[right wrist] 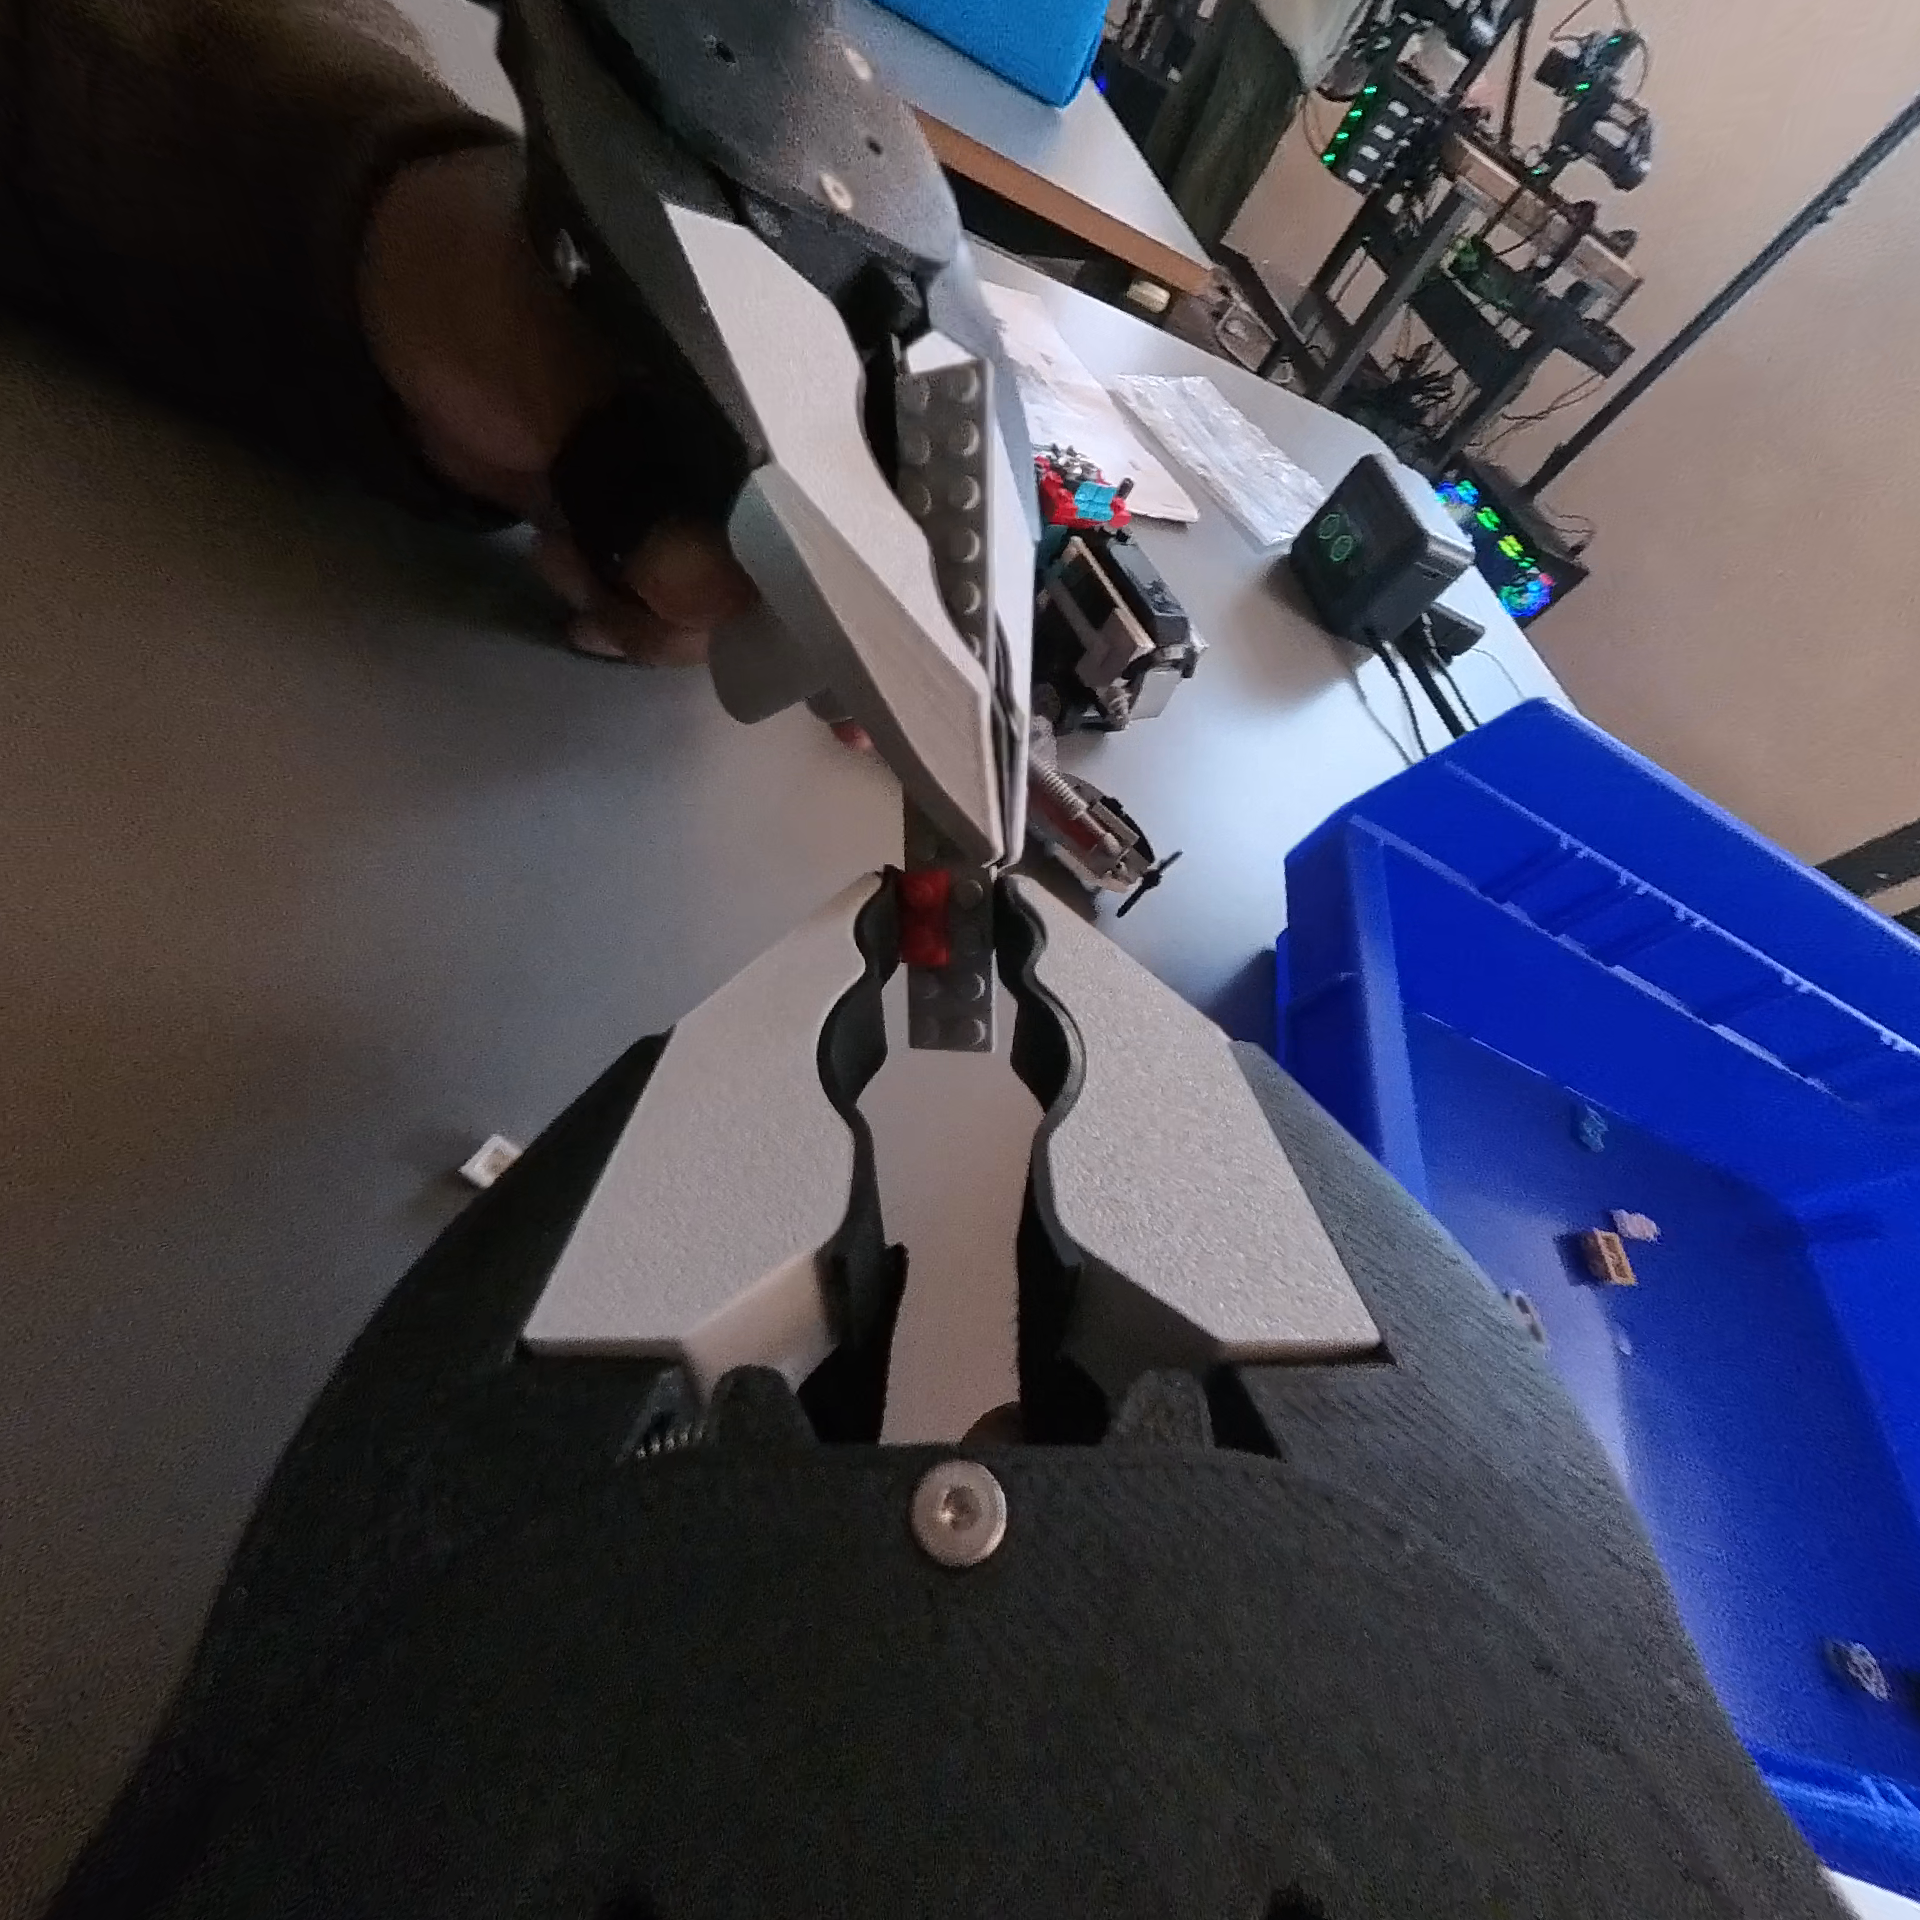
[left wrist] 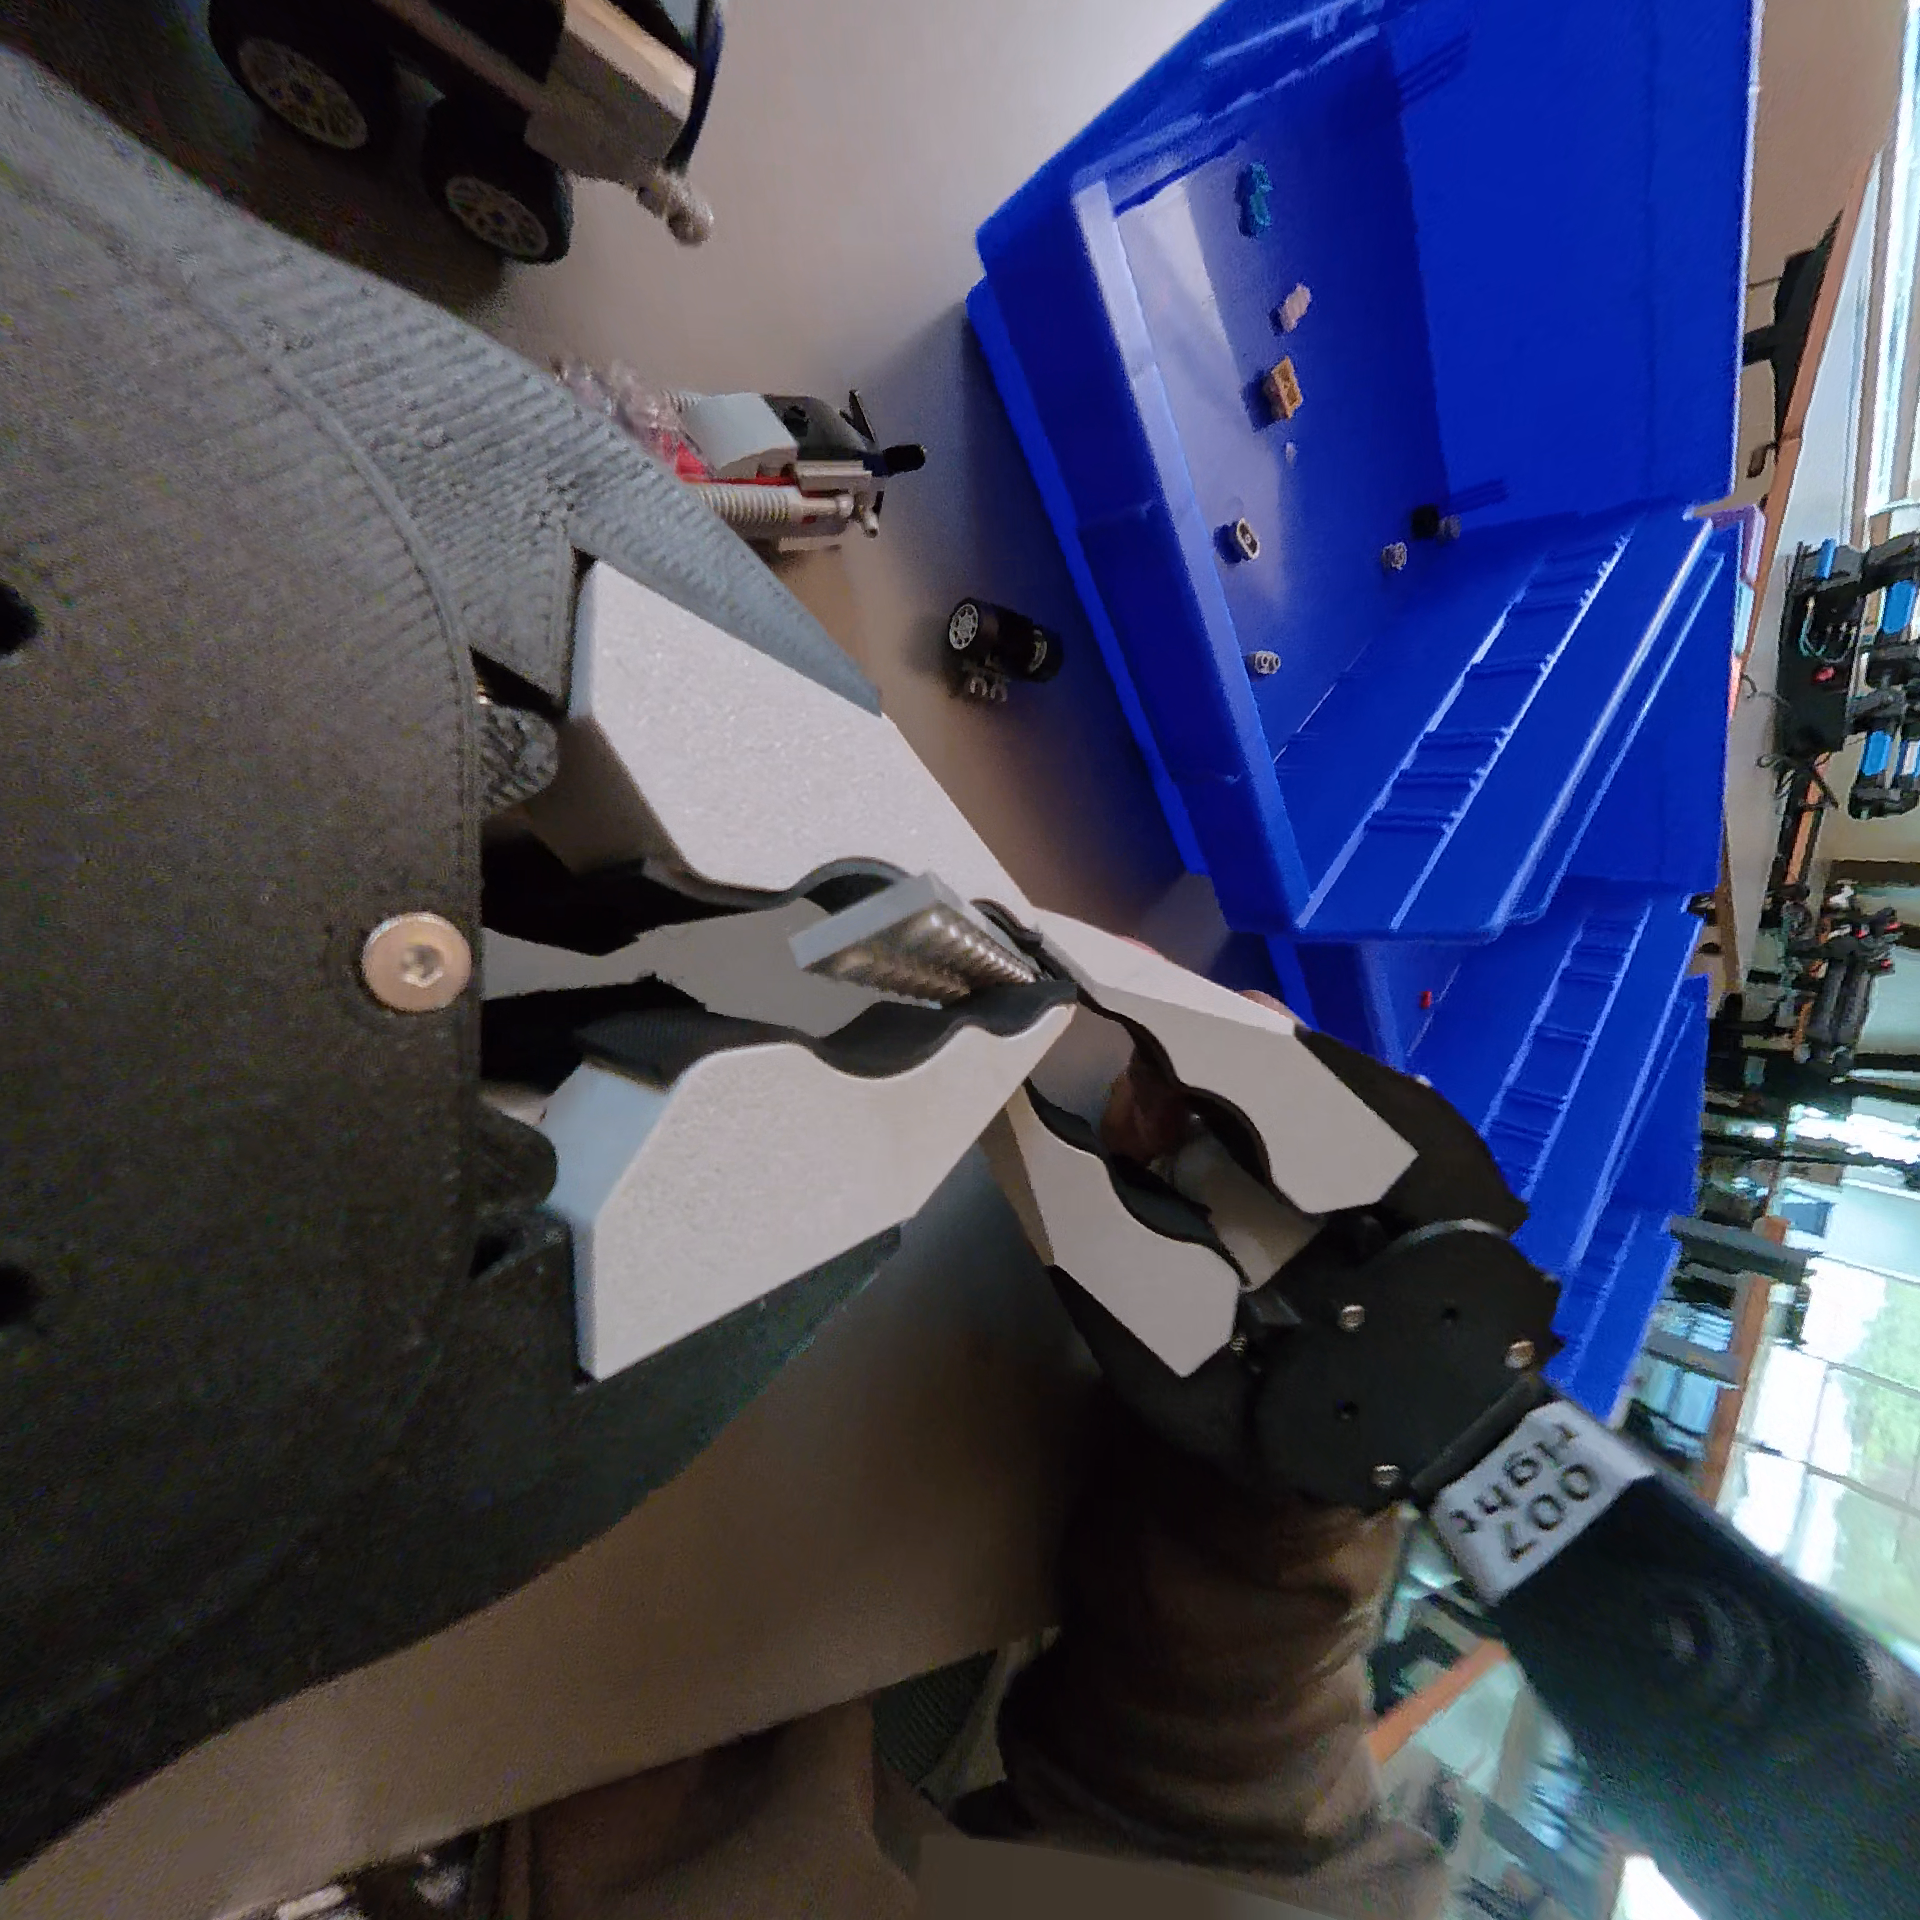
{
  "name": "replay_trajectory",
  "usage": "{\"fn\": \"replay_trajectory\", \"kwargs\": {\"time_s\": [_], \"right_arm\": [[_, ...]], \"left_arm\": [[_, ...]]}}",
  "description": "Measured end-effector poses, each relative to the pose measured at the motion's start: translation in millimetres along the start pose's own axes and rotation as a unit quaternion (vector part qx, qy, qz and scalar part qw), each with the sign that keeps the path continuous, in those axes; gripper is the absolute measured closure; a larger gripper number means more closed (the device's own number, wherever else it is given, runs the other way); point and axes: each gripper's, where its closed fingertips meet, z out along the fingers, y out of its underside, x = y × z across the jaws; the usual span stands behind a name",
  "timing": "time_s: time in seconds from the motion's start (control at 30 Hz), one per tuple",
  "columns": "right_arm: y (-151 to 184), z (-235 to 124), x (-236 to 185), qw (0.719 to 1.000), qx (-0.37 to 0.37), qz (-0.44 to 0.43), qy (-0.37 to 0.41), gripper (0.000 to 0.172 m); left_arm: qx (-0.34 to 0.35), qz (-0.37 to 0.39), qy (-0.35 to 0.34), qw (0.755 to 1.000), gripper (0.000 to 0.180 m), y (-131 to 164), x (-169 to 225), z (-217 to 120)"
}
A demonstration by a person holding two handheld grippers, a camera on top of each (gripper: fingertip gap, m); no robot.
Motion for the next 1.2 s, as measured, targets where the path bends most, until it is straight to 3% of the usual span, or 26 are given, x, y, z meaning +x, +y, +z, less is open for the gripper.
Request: {"fn": "replay_trajectory", "kwargs": {"time_s": [0.23,0.43,0.57,0.8,1.2], "right_arm": [[4.6,7.8,14.4,0.985,-0.054,-0.117,0.114,0.145],[4.2,9.2,24.8,0.964,-0.095,-0.176,0.174,0.155],[-0.2,6.7,23.6,0.973,-0.076,-0.151,0.156,0.155],[-3.6,5.8,14.3,0.997,-0.028,-0.025,0.074,0.154],[0.7,4.7,11.9,0.999,-0.019,0.010,0.039,0.155]], "left_arm": [[0.041,-0.114,-0.024,0.992,0.173,-6.8,-9.5,0.7],[0.053,-0.147,-0.033,0.987,0.173,-7.5,-11.3,1.2],[0.052,-0.087,-0.034,0.994,0.172,-11.1,-8.3,-0.1],[0.041,0.008,-0.037,0.998,0.171,-12.2,-4.5,-1.3],[0.028,0.010,-0.024,0.999,0.173,-8.8,-2.5,2.0]]}}
